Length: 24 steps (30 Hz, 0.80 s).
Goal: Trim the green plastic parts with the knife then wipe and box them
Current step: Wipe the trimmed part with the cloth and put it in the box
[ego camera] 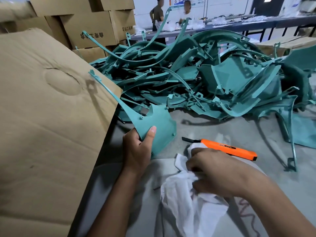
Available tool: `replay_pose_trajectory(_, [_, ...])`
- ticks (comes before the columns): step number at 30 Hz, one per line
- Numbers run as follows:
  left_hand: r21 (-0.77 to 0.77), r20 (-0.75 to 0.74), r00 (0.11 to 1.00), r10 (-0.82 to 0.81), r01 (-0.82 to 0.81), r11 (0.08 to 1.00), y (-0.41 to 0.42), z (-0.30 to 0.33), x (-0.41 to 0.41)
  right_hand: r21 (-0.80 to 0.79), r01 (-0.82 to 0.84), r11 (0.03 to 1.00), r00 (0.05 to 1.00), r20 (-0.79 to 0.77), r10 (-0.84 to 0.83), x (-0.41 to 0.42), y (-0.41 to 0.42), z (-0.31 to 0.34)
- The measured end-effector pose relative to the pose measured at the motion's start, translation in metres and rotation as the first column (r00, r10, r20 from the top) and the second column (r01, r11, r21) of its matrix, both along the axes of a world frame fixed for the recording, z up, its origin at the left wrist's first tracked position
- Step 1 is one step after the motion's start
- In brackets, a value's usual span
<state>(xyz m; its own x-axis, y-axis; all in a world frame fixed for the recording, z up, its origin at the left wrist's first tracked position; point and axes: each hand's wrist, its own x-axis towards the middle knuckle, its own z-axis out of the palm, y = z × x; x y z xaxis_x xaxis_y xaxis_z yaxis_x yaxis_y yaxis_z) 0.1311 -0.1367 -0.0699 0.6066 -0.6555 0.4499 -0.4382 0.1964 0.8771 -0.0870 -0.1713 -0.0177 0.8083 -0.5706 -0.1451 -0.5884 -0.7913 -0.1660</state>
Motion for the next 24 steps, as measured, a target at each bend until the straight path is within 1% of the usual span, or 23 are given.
replay_pose_trajectory(2, [-0.008, -0.031, 0.999, -0.018, 0.018, 1.000, -0.001, 0.002, -0.002, 0.039, 0.007, 0.999, 0.980, 0.196, -0.014, -0.001, -0.008, 0.000])
replay_pose_trajectory(3, [-0.017, -0.047, 0.999, -0.021, 0.021, 1.000, -0.001, 0.002, -0.002, 0.105, 0.013, 0.994, 0.942, 0.332, -0.048, 0.000, -0.010, 0.000])
replay_pose_trajectory(4, [-0.022, -0.065, 0.998, -0.025, 0.023, 0.999, -0.001, 0.002, -0.001, 0.210, -0.007, 0.978, 0.865, 0.491, -0.099, 0.002, -0.010, 0.000])
replay_pose_trajectory(5, [-0.033, -0.090, 0.995, -0.035, 0.032, 0.999, -0.002, 0.002, -0.002, 0.312, -0.054, 0.949, 0.751, 0.639, -0.168, 0.003, -0.010, -0.001])
replay_pose_trajectory(6, [-0.056, -0.129, 0.990, -0.055, 0.049, 0.997, -0.002, 0.003, -0.004, 0.397, -0.109, 0.911, 0.616, 0.747, -0.252, 0.004, -0.011, -0.001])
replay_pose_trajectory(7, [-0.086, -0.170, 0.982, -0.080, 0.066, 0.994, -0.001, 0.004, -0.006, 0.490, -0.185, 0.852, 0.461, 0.809, -0.364, 0.005, -0.013, -0.003])
replay_pose_trajectory(8, [-0.119, -0.207, 0.973, -0.101, 0.078, 0.990, -0.001, 0.007, -0.008, 0.577, -0.310, 0.756, 0.295, 0.814, -0.500, 0.002, -0.017, -0.006])
replay_pose_trajectory(9, [-0.149, -0.227, 0.967, -0.116, 0.083, 0.985, 0.000, 0.010, -0.010, 0.647, -0.469, 0.601, 0.160, 0.732, -0.662, 0.001, -0.018, -0.008])
replay_pose_trajectory(10, [-0.175, -0.253, 0.959, -0.128, 0.085, 0.981, 0.001, 0.014, -0.011, 0.687, -0.583, 0.434, 0.092, 0.586, -0.805, 0.001, -0.020, -0.010])
replay_pose_trajectory(11, [-0.194, -0.279, 0.951, -0.136, 0.083, 0.977, 0.002, 0.015, -0.011, 0.722, -0.619, 0.310, 0.055, 0.433, -0.900, 0.000, -0.022, -0.013])
replay_pose_trajectory(12, [-0.212, -0.321, 0.937, -0.142, 0.075, 0.974, 0.004, 0.018, -0.012, 0.773, -0.576, 0.267, 0.019, 0.339, -0.941, 0.001, -0.024, -0.017])
replay_pose_trajectory(13, [-0.230, -0.370, 0.919, -0.138, 0.053, 0.972, 0.004, 0.018, -0.012, 0.820, -0.493, 0.290, -0.024, 0.320, -0.947, 0.004, -0.025, -0.022])
replay_pose_trajectory(14, [-0.243, -0.439, 0.888, -0.135, 0.027, 0.970, 0.004, 0.018, -0.015, 0.844, -0.410, 0.346, -0.056, 0.355, -0.933, 0.009, -0.024, -0.024])
replay_pose_trajectory(15, [-0.258, -0.495, 0.859, -0.132, -0.001, 0.966, 0.003, 0.017, -0.019, 0.842, -0.381, 0.383, -0.074, 0.385, -0.920, 0.016, -0.022, -0.025])
replay_pose_trajectory(16, [-0.274, -0.548, 0.825, -0.140, -0.019, 0.961, 0.002, 0.017, -0.026, 0.835, -0.391, 0.386, -0.076, 0.389, -0.918, 0.023, -0.018, -0.024])
replay_pose_trajectory(17, [-0.295, -0.567, 0.808, -0.162, -0.015, 0.955, 0.001, 0.015, -0.033, 0.823, -0.428, 0.373, -0.066, 0.383, -0.921, 0.028, -0.015, -0.023])
replay_pose_trajectory(19, [-0.339, -0.551, 0.797, -0.246, 0.056, 0.939, 0.001, 0.017, -0.049, 0.793, -0.490, 0.362, -0.023, 0.403, -0.915, 0.034, -0.009, -0.022])
replay_pose_trajectory(21, [-0.376, -0.509, 0.799, -0.319, 0.127, 0.918, 0.003, 0.018, -0.058, 0.790, -0.467, 0.398, 0.033, 0.465, -0.885, 0.035, -0.007, -0.024])
replay_pose_trajectory(24, [-0.382, -0.492, 0.807, -0.327, 0.137, 0.914, 0.005, 0.019, -0.064, 0.770, -0.462, 0.441, 0.094, 0.537, -0.838, 0.037, -0.003, -0.030])
